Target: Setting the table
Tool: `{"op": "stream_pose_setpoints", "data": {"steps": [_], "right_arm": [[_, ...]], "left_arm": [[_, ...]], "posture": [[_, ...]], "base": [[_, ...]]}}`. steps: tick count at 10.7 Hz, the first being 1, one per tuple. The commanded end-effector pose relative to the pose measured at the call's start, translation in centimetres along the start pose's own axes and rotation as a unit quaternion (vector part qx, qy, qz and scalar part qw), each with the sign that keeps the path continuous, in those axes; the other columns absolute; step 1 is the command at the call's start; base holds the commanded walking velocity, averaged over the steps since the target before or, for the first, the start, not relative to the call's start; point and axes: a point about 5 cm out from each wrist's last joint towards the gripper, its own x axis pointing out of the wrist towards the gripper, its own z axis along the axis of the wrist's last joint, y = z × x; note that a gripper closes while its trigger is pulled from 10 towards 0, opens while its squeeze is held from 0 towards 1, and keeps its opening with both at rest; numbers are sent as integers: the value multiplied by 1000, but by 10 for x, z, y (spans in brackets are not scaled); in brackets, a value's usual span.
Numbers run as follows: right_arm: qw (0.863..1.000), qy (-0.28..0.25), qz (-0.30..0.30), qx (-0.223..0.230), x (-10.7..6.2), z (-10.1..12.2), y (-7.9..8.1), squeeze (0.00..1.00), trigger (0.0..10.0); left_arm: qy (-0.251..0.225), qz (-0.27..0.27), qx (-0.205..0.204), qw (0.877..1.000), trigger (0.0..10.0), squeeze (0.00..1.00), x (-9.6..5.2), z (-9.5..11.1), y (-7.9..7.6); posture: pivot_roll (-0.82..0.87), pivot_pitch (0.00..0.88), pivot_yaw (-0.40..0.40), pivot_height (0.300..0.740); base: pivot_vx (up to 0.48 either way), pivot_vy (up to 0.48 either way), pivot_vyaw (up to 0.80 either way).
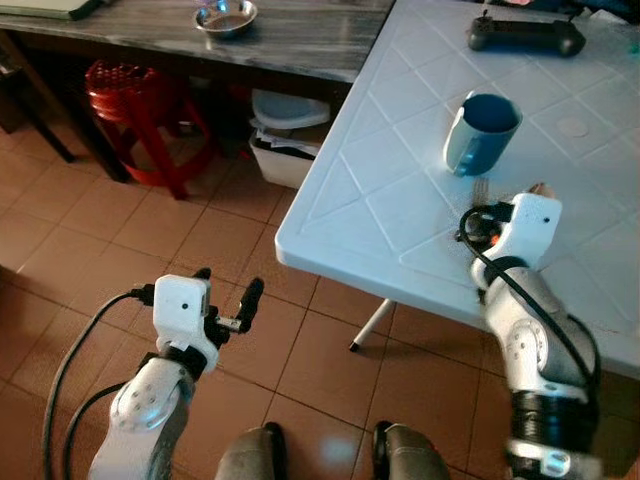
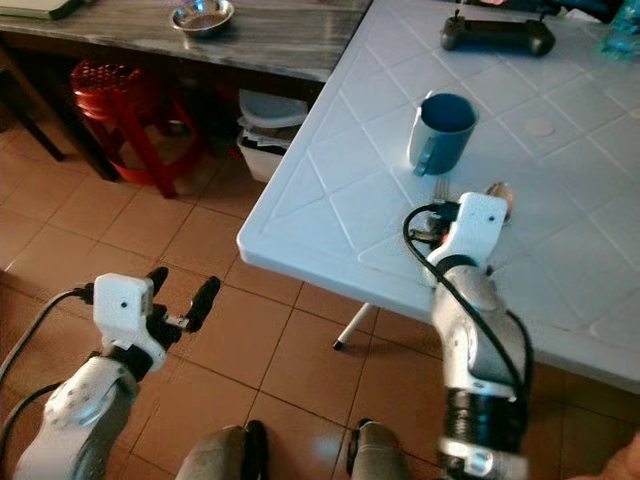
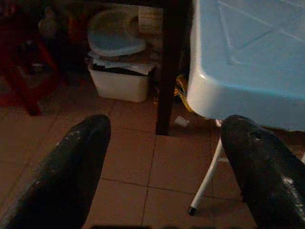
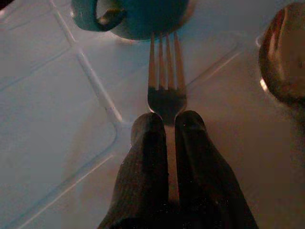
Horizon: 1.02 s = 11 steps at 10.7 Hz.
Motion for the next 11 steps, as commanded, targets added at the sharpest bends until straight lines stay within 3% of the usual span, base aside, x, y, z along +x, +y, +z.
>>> {"op": "stream_pose_setpoints", "data": {"steps": [1, 3, 6, 7, 9, 11], "right_arm": [[994, 98, 47, 21, -3, -41, 17, 0, 0], [992, 60, 106, 39, -2, -25, 38, 0, 0], [990, 48, 129, 37, 0, -19, 45, 0, 0], [991, 24, 133, 20, 1, -13, 44, 0, 0], [991, -41, 105, -69, -1, -2, 29, 0, 0], [994, -60, 67, -56, -4, 0, 13, 0, 0]], "left_arm": [[8, 18, 6, 1000, 10000, 0, -1, -4, 6], [1, 38, 21, 999, 10000, 0, 6, -5, 10], [-12, 60, 58, 996, 10000, 0, 15, -4, 12], [-24, 65, 71, 995, 10000, 0, 18, -2, 12], [-33, 61, 76, 995, 10000, 0, 22, -1, 4], [-38, 55, 90, 994, 10000, 0, 27, -1, 0]], "posture": [[4, 142, 73, 740], [-6, 115, 61, 740], [-17, 83, 48, 740], [-26, 71, 47, 740], [-27, 63, 48, 740], [-41, 52, 50, 740]], "base": [[0, 0, 0], [0, 240, 0], [0, 480, 0], [0, 480, 0], [0, 467, 0], [135, 409, 0]]}}
